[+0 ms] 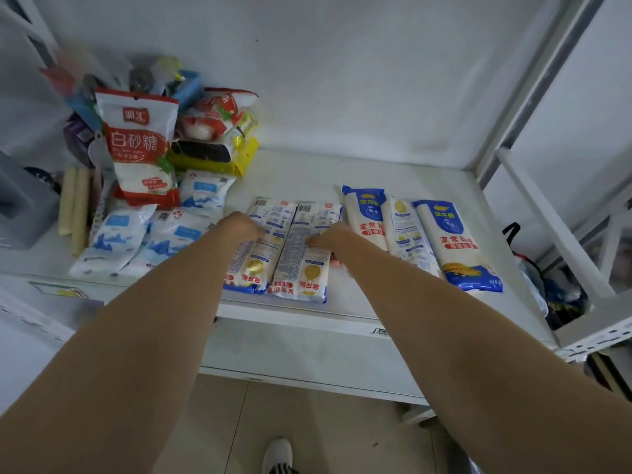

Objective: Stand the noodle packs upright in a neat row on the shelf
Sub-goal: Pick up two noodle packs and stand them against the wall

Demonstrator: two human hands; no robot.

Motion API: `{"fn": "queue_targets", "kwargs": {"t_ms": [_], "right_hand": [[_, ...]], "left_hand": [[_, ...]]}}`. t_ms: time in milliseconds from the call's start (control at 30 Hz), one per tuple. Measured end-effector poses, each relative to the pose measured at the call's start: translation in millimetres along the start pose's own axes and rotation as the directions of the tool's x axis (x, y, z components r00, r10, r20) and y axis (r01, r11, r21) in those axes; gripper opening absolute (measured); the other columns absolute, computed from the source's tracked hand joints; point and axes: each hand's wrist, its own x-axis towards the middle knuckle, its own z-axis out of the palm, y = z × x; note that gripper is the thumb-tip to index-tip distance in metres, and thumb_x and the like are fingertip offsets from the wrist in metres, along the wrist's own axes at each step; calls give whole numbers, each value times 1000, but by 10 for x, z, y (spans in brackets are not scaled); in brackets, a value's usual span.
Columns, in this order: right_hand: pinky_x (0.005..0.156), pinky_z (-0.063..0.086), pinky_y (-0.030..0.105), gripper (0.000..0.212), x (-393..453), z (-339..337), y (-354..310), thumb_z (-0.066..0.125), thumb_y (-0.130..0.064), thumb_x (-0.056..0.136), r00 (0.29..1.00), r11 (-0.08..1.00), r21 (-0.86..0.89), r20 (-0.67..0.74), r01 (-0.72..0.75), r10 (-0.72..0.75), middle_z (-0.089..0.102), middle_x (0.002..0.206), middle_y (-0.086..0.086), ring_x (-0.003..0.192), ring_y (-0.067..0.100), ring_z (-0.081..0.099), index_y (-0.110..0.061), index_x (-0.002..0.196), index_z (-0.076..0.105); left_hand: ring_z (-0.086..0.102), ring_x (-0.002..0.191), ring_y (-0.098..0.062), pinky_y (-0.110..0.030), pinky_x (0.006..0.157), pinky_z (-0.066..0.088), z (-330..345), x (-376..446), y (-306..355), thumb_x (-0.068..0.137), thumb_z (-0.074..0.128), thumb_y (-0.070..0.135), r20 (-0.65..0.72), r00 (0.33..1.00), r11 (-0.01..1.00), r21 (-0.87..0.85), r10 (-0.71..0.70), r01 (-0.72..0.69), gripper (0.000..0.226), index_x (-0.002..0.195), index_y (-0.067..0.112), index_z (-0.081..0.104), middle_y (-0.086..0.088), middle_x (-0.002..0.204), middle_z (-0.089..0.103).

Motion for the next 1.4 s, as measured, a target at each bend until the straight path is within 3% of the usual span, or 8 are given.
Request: {"fn": "queue_targets", "kwargs": {"t_ms": [100, 233, 333, 433, 667, 833, 1200, 1400], "right_hand": [[50, 48, 29, 49, -13, -60, -41, 74, -23, 83, 997, 996, 65, 57, -60, 57, 69, 119, 12, 74, 21, 67, -8, 125, 52], [39, 42, 22, 33, 12, -84, -76, 71, -18, 86, 991, 990, 98, 93, -105, 96, 67, 91, 9, 60, 17, 58, -13, 110, 49], [68, 57, 32, 39, -5, -80, -148, 72, -17, 86, 986, 988, 91, 120, -124, 113, 69, 108, 11, 84, 22, 69, -11, 117, 50], [95, 55, 45, 50, 45, -41, -228, 72, -12, 85, 985, 979, 149, 128, -138, 119, 67, 122, 17, 108, 32, 68, -6, 128, 47], [90, 56, 50, 51, 273, 25, -355, 76, -15, 80, 998, 972, 225, 4, -67, 67, 67, 117, 19, 102, 36, 69, -4, 123, 49], [84, 58, 46, 39, 549, -81, -357, 79, -13, 78, 994, 909, 410, -101, 77, -39, 71, 107, 14, 92, 32, 71, -3, 111, 61], [81, 57, 43, 39, 1267, -337, -833, 75, -15, 81, 902, 746, 523, -351, 411, -251, 70, 108, 12, 94, 31, 69, -8, 115, 59], [89, 56, 49, 32, 1655, -465, -1085, 72, -18, 84, 823, 650, 509, -406, 564, -397, 70, 111, 10, 100, 31, 69, -12, 113, 59]], "left_hand": [[61, 118, -35, -42, 101, 49, -119, 13, -53, 87, 62, 44, 156, 983, 993, -55, -93, 103, 65, 133, 0, 49, -23, 130, 60], [63, 116, -33, -47, 104, 47, -184, 99, -135, 79, 76, 25, 330, 938, 936, -287, -102, 202, 51, 119, 0, 55, -18, 124, 65], [63, 117, -31, -48, 105, 46, -193, 127, -175, 77, 78, 15, 391, 919, 907, -364, -57, 211, 32, 101, 3, 59, -16, 123, 66], [63, 117, -32, -48, 102, 48, -191, 100, -168, 79, 75, 10, 408, 913, 887, -420, -3, 191, 48, 123, 3, 56, -18, 126, 65], [66, 111, -35, -46, 92, 52, -228, 189, -35, 76, 77, 6, 300, 944, 822, -566, 134, 63, 46, 117, 2, 56, -17, 116, 67], [58, 121, -36, -54, 100, 47, -196, 657, 39, 57, 90, 22, 138, 971, 722, -690, 197, -49, 86, 132, 7, 50, -13, 134, 60], [61, 91, -24, -32, 78, 46, -400, 1128, 593, 82, 73, 10, -196, 950, 496, -816, 242, -295, 41, 121, 0, 62, -9, 112, 66], [69, 102, -35, -54, 92, 53, -533, 1594, 706, 81, 72, 9, -234, 918, 344, -874, 321, -343, 43, 124, 9, 62, -12, 117, 71]]}}
